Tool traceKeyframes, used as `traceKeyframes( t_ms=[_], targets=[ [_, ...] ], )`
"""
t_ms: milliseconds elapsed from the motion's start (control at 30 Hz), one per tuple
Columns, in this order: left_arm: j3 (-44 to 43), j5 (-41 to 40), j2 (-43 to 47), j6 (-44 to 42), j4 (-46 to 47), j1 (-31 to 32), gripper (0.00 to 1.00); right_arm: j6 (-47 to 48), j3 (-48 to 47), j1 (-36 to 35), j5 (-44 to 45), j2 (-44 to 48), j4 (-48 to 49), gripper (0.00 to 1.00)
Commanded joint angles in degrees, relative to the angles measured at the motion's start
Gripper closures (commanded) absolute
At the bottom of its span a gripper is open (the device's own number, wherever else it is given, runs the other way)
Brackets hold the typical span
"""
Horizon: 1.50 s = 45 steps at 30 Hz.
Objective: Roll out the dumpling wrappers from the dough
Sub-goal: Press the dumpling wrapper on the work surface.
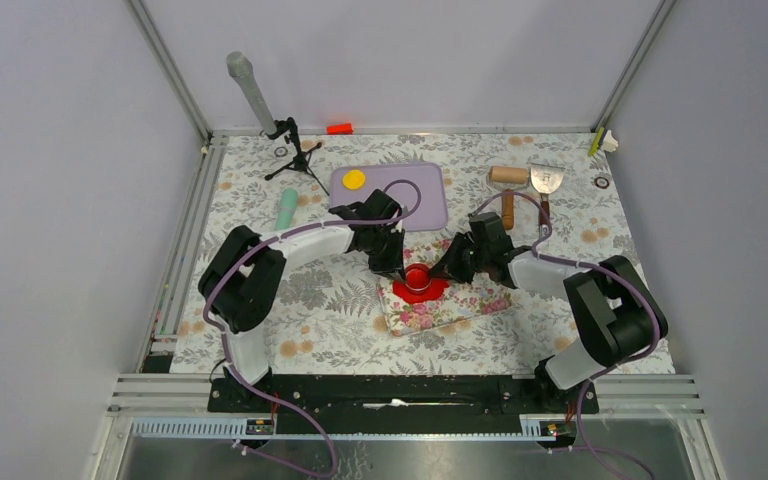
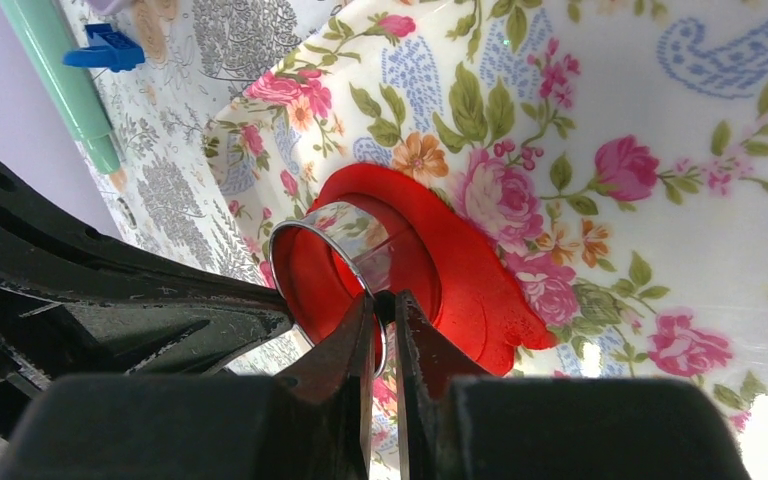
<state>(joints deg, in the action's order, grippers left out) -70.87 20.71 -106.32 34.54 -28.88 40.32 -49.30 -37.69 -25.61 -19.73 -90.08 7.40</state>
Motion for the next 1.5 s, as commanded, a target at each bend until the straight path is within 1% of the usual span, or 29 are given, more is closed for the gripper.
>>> traceKeyframes(
  t_ms=[0,100,233,467,700,900,1033,1167,1200,1300,1400,1467],
  targets=[
    [3.6,-2.2,-2.4,-1.8,-1.6,2.2,1.0,0.3,2.8,-1.1,7.0,-7.2,-5.8,0.99],
    [2.7,-2.3,-4.5,-2.1,-1.6,2.1,1.0,0.4,2.3,-1.1,7.6,-4.9,-7.0,1.0],
    [1.6,-2.3,-5.9,-3.1,-1.2,1.7,1.0,0.0,2.6,-1.1,8.1,-0.8,-11.2,1.0],
    [1.6,-1.8,-7.4,-4.4,-0.6,0.8,1.0,-2.0,6.4,-2.1,6.8,6.3,-13.4,1.0],
    [3.8,-0.7,-5.1,-4.5,-0.3,1.1,1.0,-5.2,8.1,-4.4,6.8,10.8,-13.6,1.0],
    [5.6,-1.8,-3.0,-5.0,-2.6,1.7,1.0,-4.7,7.1,-4.4,9.6,7.6,-13.2,1.0],
    [7.0,-1.8,-1.1,-4.9,-2.7,1.8,1.0,-5.9,9.4,-4.3,9.6,5.1,-9.5,1.0],
    [7.5,-1.6,0.2,-5.3,-3.6,2.6,1.0,-5.7,10.2,-4.4,10.6,2.1,-8.0,1.0],
    [7.9,-1.8,0.2,-5.3,-3.5,2.6,1.0,-5.7,10.5,-4.4,10.7,0.8,-6.0,1.0],
    [8.1,-2.1,-0.8,-5.2,-2.3,2.6,1.0,-6.6,10.9,-4.4,9.4,-1.8,-3.8,1.0],
    [7.0,-5.0,-3.0,-4.5,-1.1,2.5,1.0,-7.9,12.0,-4.4,8.3,-0.6,-2.3,1.0],
    [6.4,-5.8,-3.3,-4.1,-0.2,2.4,1.0,-7.9,12.0,-4.4,8.7,0.6,-3.4,1.0]
  ],
)
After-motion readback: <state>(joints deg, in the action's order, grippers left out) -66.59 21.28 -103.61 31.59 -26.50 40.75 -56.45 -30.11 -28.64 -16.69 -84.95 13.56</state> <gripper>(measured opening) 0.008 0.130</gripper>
